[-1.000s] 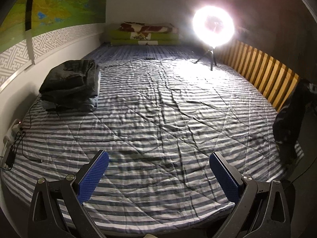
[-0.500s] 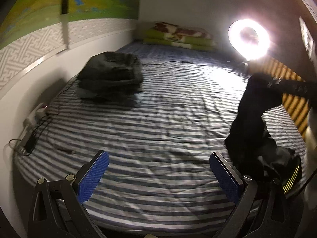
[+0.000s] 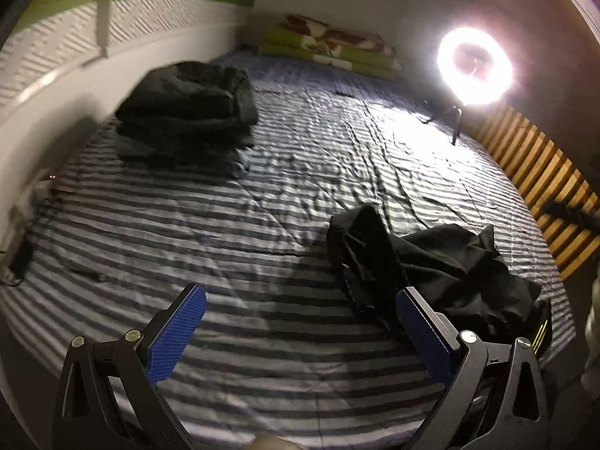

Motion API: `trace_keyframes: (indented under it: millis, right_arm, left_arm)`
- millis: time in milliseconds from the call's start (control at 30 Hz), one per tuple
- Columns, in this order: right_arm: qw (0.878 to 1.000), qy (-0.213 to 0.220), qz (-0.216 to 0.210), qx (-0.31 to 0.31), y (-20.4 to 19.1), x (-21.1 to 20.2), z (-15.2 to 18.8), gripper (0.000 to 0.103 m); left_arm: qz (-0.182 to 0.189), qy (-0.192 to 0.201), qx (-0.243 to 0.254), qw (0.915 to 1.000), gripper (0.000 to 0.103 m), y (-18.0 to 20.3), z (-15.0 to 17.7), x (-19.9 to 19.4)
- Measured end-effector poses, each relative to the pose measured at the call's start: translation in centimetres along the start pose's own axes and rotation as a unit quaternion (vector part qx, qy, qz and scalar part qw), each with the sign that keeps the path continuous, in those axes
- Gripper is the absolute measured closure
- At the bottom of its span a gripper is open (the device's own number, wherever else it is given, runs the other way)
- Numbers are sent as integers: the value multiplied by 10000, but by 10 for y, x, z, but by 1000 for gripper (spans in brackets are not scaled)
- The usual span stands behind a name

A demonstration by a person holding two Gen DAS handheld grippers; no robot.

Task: Organize objects
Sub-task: 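Lift the black garment with the right tool while the left tool grasps its other edge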

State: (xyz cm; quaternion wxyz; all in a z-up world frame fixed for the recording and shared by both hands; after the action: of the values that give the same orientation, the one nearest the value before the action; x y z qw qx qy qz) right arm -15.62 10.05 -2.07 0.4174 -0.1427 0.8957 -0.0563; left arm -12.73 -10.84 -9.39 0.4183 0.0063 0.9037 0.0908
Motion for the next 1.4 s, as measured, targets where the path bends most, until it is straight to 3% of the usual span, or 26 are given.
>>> trace_keyframes:
  millis: [100,267,367,500,567,600,633,667,700,733,800,933,1067,1100,1167,1233,1333,1400]
  right_arm:
    - [9990,-254,281,226,26,-7,41,47]
    - [9948,-901,198,437,32,11,120,47]
    - [9927,-1124,152,403,25,24,148,48]
    - [9912,-1277,255,232,22,47,158,48]
    - [9899,-1345,421,127,27,57,157,48]
    - [9886,-1385,583,76,33,62,154,48]
    - [9876,-1412,690,53,39,64,150,55]
    - [9864,-1430,811,45,45,66,147,61]
    - [9847,-1472,933,77,55,69,140,75]
    - [9841,-1476,982,128,64,70,134,92]
    - [9842,-1368,1101,246,82,71,119,98]
    - [9880,-984,1114,425,105,63,77,99]
    - [9827,-490,1783,65,121,69,27,99]
    - [9773,-489,2060,-108,130,80,17,98]
    - [9742,-820,2101,-47,145,99,10,97]
    - [9758,-992,1933,233,157,102,10,89]
    - [9817,-666,1755,307,155,74,20,69]
    - [9873,-496,1492,240,141,57,32,67]
  left_arm:
    - [214,-145,11,9997,0,2,-10,23]
    - [542,-540,7,9971,0,12,-41,82]
    - [290,-625,298,9972,0,20,-54,114]
    - [129,-1078,727,9914,1,39,-60,166]
    - [213,-1305,667,9890,12,44,-60,187]
    - [199,-1355,670,9883,34,44,-58,192]
    - [113,-1457,660,9871,57,44,-58,198]
    - [72,-1505,635,9865,65,43,-58,202]
    - [106,-1481,596,9871,79,42,-60,203]
    - [109,-1431,584,9879,84,41,-62,202]
    - [73,-1282,578,9900,90,38,-67,198]
    - [185,-1043,381,9936,92,29,-83,185]
    - [148,-928,324,9950,93,25,-101,184]
    - [104,-939,315,9950,93,24,-104,187]
    - [43,-962,252,9950,93,23,-107,193]
    - [83,-1000,204,9947,94,21,-108,198]
    - [44,-973,287,9948,95,20,-108,201]
    - [63,-980,242,9949,96,18,-106,204]
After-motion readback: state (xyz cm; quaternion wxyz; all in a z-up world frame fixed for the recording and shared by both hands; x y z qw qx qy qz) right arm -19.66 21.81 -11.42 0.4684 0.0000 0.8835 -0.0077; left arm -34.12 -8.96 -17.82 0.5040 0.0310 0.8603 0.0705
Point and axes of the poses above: each gripper's, at about its wrist camera, not at the fingertips, and x roughly the way its jaws point, y to its right, z to its underside, the point moved 3 cm from there along x, roughly the way its jaws point
